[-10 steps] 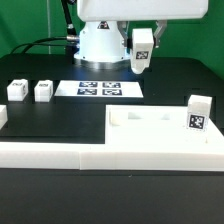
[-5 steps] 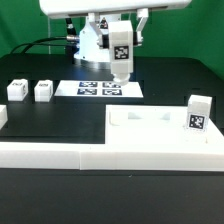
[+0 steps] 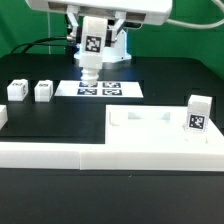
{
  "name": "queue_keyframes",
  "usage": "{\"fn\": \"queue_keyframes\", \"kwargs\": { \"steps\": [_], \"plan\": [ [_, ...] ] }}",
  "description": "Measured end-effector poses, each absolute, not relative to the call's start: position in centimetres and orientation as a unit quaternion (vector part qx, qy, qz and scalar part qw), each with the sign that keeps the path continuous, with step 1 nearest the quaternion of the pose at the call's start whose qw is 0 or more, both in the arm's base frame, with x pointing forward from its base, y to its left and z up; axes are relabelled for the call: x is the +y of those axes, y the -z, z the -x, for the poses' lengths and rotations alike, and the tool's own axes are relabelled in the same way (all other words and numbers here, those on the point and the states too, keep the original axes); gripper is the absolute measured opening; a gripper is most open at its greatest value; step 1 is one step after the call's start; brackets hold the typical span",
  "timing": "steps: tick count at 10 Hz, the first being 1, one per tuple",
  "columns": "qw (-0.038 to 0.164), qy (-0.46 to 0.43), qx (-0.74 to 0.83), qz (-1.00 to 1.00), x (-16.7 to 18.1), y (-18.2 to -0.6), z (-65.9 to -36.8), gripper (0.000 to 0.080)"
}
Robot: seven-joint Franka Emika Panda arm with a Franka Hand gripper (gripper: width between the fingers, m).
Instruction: Assemble square table
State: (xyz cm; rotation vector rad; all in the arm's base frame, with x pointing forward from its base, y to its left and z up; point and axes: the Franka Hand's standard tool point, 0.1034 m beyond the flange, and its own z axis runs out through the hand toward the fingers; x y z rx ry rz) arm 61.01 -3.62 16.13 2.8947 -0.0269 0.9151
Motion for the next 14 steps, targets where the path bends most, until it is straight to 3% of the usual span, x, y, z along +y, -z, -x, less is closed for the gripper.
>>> {"fn": "queue_keyframes", "kwargs": {
  "steps": [3, 5, 11, 12, 14],
  "plan": [
    [0.036, -0.296, 0.014, -0.954, -3.3, -16.3, -64.0, 0.0288],
    [0.004, -0.299, 0.000, -0.954, 0.9, -16.2, -64.9, 0.0288],
    [0.012, -0.294, 0.011, -0.956, 0.0, -15.6, -64.5, 0.0288],
    [0.015, -0.279, 0.027, -0.960, -0.8, -14.4, -63.4, 0.0288],
    [-0.020, -0.245, 0.041, -0.968, 0.2, -12.3, -62.4, 0.0288]
  ]
}}
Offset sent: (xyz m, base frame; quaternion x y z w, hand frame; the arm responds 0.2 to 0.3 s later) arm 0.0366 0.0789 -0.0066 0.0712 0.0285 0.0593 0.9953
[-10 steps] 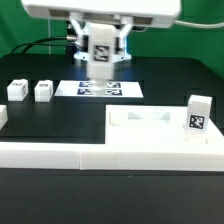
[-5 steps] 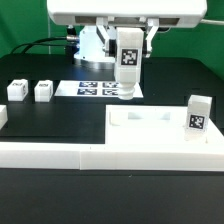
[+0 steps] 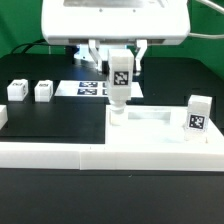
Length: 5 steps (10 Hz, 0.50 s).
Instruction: Assemble square table
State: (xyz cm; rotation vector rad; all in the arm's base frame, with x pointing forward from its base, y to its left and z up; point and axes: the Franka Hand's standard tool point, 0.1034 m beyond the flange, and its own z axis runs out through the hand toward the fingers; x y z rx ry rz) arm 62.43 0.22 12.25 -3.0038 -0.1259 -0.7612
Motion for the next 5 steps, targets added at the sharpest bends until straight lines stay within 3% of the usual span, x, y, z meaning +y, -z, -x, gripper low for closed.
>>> {"fn": "queue_keyframes", "kwargs": {
  "steps": [2, 5],
  "plan": [
    [0.028, 0.233, -0.041, 0.971, 1.3, -9.9, -62.0, 0.0288],
    [0.023, 0.241, -0.034, 0.970, 1.6, -8.9, -61.6, 0.0288]
  ]
}}
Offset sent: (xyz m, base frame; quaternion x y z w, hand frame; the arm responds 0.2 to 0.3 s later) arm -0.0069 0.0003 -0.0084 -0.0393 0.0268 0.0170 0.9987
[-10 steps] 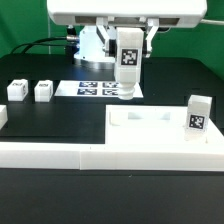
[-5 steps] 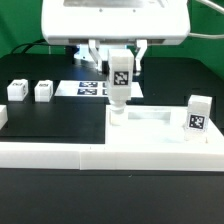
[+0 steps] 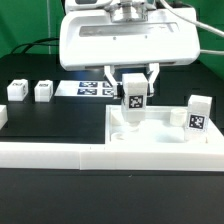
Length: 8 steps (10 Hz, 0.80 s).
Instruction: Assemble square table
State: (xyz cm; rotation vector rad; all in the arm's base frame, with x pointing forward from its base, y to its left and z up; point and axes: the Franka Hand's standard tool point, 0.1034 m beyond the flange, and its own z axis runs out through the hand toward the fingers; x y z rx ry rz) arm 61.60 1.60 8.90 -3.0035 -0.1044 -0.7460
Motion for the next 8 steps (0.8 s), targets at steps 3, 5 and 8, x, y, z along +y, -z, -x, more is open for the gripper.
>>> {"fn": "queue_keyframes", "kwargs": {
  "steps": [3, 5, 8],
  "plan": [
    [0.016, 0.253, -0.026, 0.967, 1.2, -8.5, -61.7, 0.0288],
    [0.007, 0.268, -0.019, 0.963, 0.3, -8.4, -62.4, 0.0288],
    [0.007, 0.270, -0.020, 0.963, 0.5, -8.4, -62.3, 0.0288]
  ]
}}
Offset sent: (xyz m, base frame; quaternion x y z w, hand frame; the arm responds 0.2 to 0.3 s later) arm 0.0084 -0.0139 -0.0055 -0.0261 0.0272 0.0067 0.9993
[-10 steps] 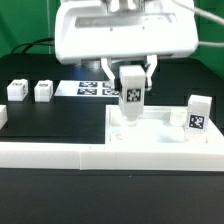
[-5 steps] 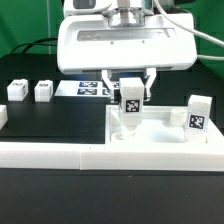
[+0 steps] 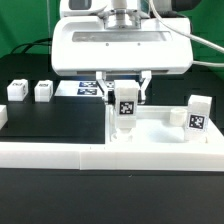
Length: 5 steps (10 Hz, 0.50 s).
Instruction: Assemble square table
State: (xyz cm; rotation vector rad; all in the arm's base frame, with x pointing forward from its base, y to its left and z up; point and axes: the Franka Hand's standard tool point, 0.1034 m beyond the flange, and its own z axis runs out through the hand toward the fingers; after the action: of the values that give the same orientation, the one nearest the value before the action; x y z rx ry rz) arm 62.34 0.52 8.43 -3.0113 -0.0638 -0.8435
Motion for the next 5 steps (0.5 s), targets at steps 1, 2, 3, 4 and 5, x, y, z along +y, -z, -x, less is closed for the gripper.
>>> {"fn": "queue_keyframes", "kwargs": {
  "steps": [1, 2, 3, 4, 5],
  "plan": [
    [0.007, 0.270, -0.020, 0.963, 0.53, -8.43, -62.32, 0.0288],
    [0.008, 0.267, -0.021, 0.963, 0.61, -8.48, -62.21, 0.0288],
    [0.010, 0.263, -0.023, 0.965, 0.82, -8.61, -61.99, 0.0288],
    [0.010, 0.261, -0.023, 0.965, 0.71, -8.79, -61.82, 0.0288],
    [0.009, 0.260, -0.022, 0.965, 0.43, -8.68, -61.65, 0.0288]
  ]
}}
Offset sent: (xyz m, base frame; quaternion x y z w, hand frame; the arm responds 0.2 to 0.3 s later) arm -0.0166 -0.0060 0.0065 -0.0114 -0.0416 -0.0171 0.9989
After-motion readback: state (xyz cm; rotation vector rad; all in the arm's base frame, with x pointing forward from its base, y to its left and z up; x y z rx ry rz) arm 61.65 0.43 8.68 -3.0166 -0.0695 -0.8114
